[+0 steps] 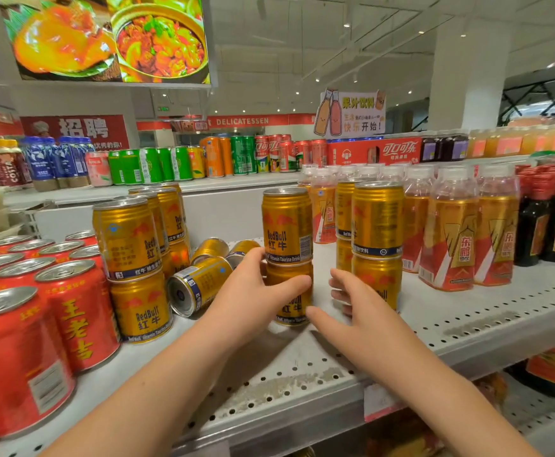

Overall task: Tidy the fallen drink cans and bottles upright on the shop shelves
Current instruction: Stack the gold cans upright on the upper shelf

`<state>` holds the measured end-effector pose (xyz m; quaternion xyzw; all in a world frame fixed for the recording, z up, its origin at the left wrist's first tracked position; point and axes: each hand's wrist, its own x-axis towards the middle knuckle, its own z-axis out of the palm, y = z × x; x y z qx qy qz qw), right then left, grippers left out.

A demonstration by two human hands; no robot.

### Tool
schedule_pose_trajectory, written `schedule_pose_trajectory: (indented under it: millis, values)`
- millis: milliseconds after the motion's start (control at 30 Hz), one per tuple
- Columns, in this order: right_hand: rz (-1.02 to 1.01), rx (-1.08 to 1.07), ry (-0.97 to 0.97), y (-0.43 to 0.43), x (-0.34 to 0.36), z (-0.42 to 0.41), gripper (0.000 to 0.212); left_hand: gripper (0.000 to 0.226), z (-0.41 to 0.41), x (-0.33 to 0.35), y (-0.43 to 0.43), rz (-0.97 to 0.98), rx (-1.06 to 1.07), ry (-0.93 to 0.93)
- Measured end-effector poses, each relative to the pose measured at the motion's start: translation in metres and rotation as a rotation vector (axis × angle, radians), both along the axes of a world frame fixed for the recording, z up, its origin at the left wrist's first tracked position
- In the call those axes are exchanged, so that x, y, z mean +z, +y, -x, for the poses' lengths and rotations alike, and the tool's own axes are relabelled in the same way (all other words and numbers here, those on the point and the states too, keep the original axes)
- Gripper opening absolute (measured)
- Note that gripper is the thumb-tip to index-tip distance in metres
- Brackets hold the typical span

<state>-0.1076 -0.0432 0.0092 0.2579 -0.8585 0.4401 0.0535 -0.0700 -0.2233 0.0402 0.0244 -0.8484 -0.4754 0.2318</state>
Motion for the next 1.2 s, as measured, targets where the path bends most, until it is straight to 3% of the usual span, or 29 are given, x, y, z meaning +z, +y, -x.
schedule_pose_trajectory:
  millis: [233,400,567,700,800,867,1000,1100,1200]
  values:
    - [-0.008,0.053,0.004,0.013,-0.001,0.014,0.076,0.063,0.028,0.006,0.013,0.01,0.073,-0.059]
    - [-0.01,0.152,-0.06,0.03,0.002,0.027,0.045,0.06,0.049,0.01,0.031,-0.011,0.105,-0.078]
    - [-0.034,0.291,-0.014,0.056,0.001,0.054,0.074,0.06,0.073,0.008,0.052,-0.024,0.188,-0.066]
    - [-0.063,0.331,0.043,0.071,0.001,0.064,0.072,0.064,0.071,0.012,0.057,-0.026,0.164,-0.096]
    - [-0.059,0.43,0.073,0.071,0.003,0.062,0.066,0.079,0.052,0.011,0.049,0.01,0.201,-0.086]
    - [-0.047,0.492,0.082,0.066,0.008,0.058,0.061,0.077,0.031,0.009,0.035,0.208,0.328,-0.024]
    - [0.003,0.567,0.197,0.038,0.018,0.052,0.054,0.051,-0.008,0.005,-0.003,0.898,0.628,0.057]
    - [-0.001,0.613,0.259,0.005,0.032,0.049,0.047,0.062,-0.018,-0.001,-0.019,1.017,0.756,-0.139]
    - [-0.041,0.595,0.328,-0.03,0.043,0.053,0.04,0.063,-0.019,-0.007,-0.024,1.136,0.747,-0.286]
